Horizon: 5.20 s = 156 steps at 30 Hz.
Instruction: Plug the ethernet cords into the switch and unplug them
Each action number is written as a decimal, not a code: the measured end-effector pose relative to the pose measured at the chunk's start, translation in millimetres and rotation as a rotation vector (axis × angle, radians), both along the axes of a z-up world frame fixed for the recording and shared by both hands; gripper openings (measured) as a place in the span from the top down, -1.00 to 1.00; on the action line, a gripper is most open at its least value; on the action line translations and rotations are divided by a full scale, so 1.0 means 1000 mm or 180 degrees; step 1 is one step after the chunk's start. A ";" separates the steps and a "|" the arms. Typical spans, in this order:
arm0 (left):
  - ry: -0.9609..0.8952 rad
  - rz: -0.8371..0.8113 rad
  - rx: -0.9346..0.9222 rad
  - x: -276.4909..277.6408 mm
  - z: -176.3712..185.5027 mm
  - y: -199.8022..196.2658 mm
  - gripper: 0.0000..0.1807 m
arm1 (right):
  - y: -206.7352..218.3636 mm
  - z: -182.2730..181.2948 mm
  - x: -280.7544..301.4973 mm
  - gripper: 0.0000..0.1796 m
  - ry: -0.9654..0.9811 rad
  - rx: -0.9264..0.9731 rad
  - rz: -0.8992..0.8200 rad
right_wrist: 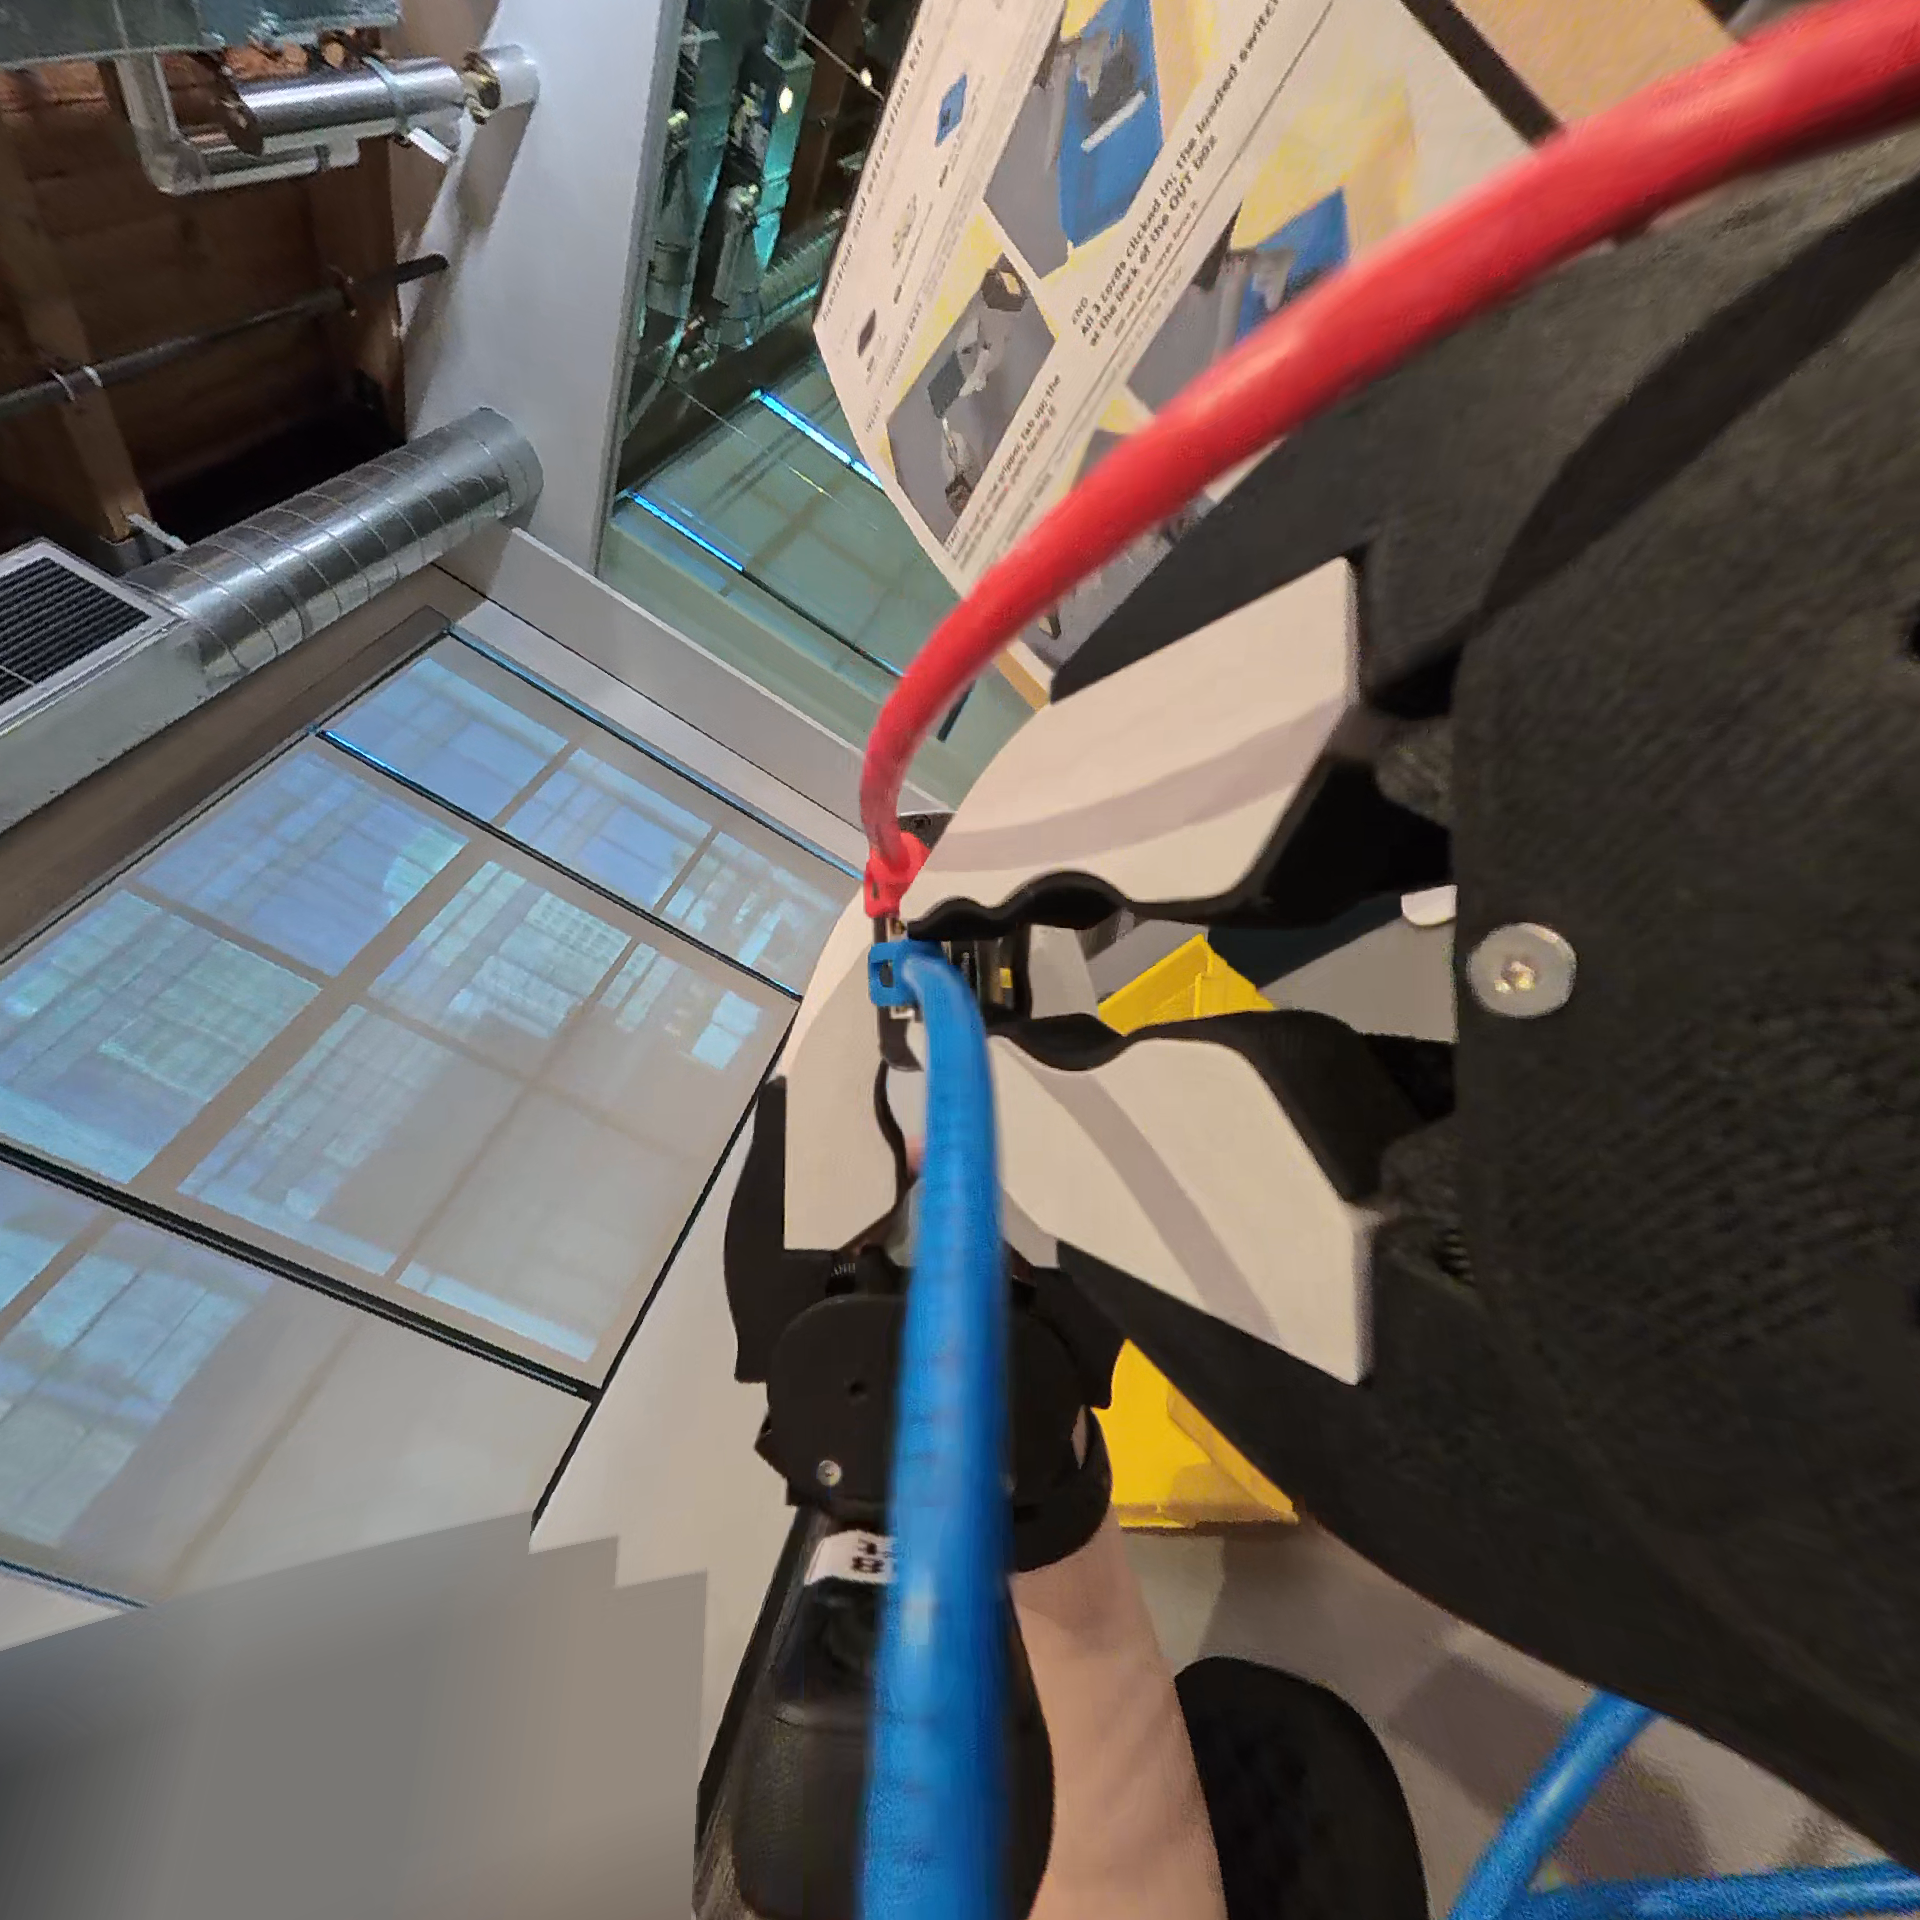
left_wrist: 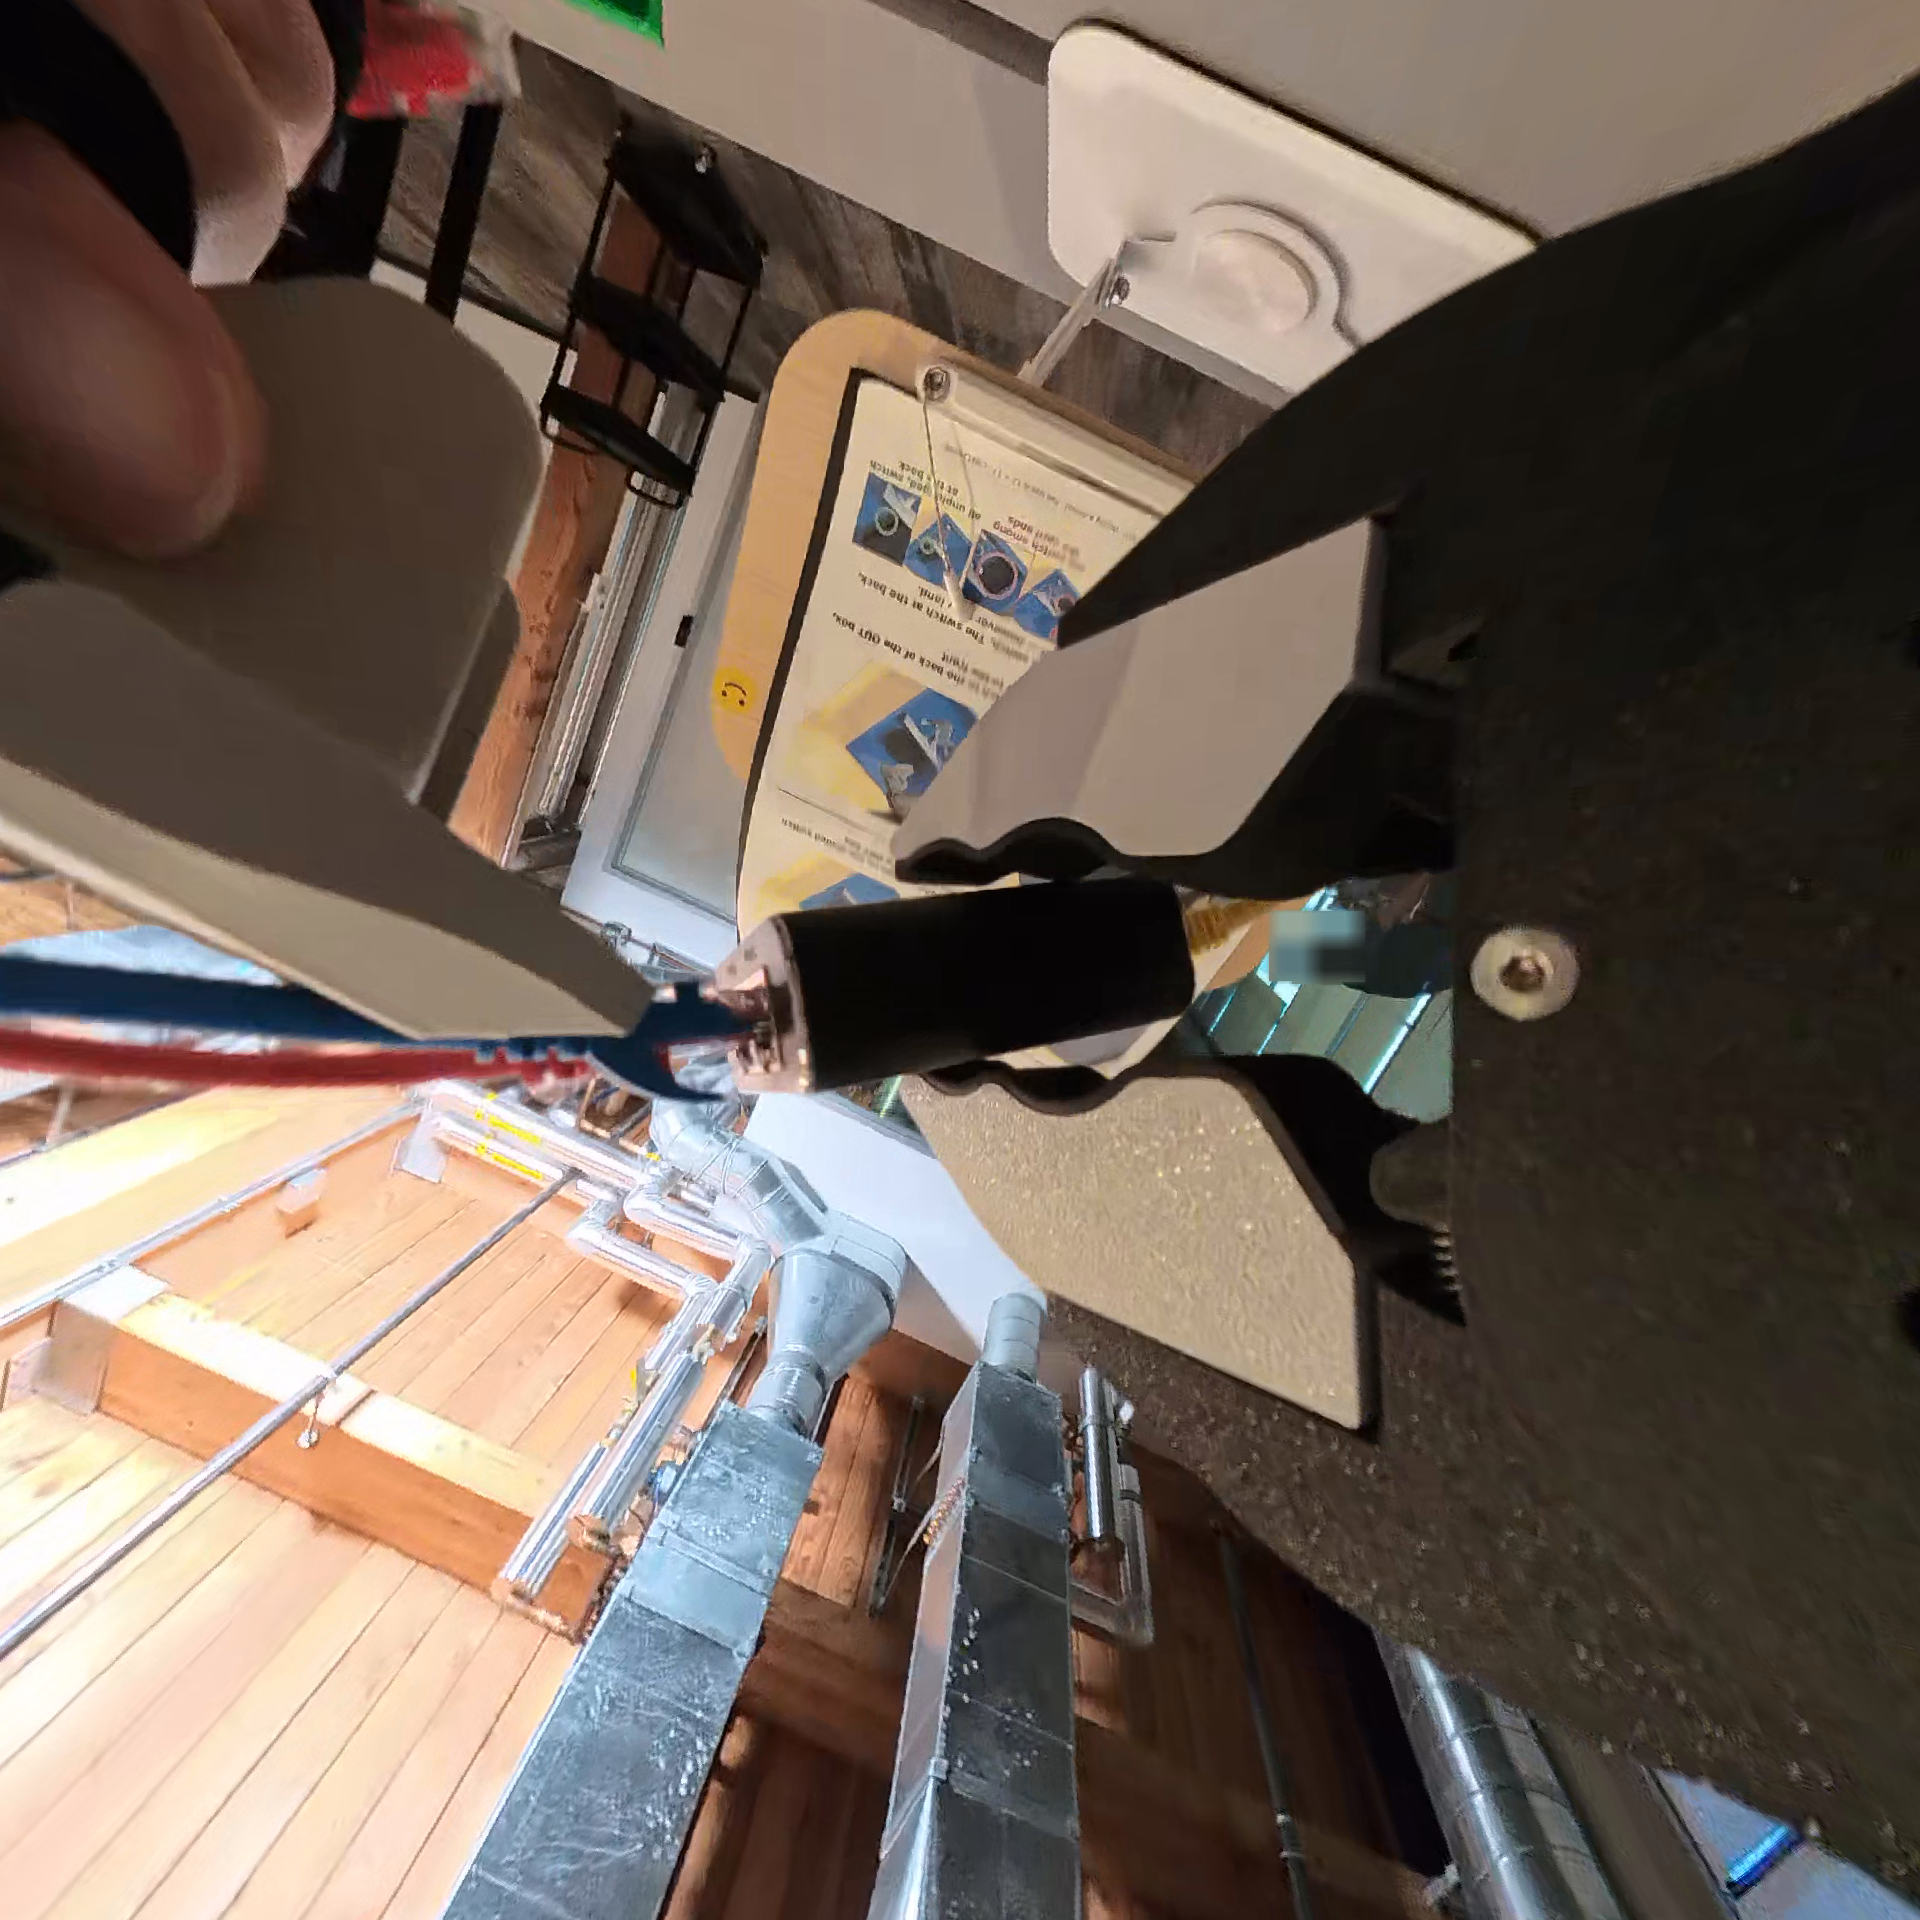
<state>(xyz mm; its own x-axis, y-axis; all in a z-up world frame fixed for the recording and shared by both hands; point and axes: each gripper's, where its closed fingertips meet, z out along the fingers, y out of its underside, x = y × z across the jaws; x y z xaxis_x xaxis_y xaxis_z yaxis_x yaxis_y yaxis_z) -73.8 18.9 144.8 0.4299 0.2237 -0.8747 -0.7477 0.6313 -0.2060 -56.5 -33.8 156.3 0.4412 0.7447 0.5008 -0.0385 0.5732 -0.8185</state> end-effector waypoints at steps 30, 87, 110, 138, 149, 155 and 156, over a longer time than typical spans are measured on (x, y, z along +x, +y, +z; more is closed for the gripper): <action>0.0730 0.0368 -0.0036 -0.008 -0.009 -0.001 0.72 | 0.012 -0.021 -0.005 0.86 -0.0300 -0.1071 0.0177; 0.0428 0.0029 -0.0181 -0.007 0.000 -0.006 0.72 | 0.004 -0.006 0.001 0.87 -0.0213 -0.0720 0.0214; 0.0462 -0.0301 -0.0156 0.010 -0.003 -0.029 0.72 | -0.008 -0.008 0.010 0.87 -0.0413 -0.1021 0.0410; 0.0056 -0.0149 0.0338 -0.004 0.027 -0.037 0.72 | -0.023 0.025 0.022 0.86 0.0103 0.0067 0.0225; 0.0197 -0.0253 0.0146 0.007 0.017 -0.033 0.72 | -0.022 0.016 0.015 0.89 -0.0049 0.0019 0.0283; 0.0256 -0.0272 0.0099 0.009 0.013 -0.032 0.72 | -0.020 0.011 0.016 0.89 -0.0149 -0.0061 0.0299; 0.0242 -0.0285 0.0087 0.010 0.012 -0.033 0.72 | -0.020 0.010 0.016 0.89 -0.0171 -0.0093 0.0307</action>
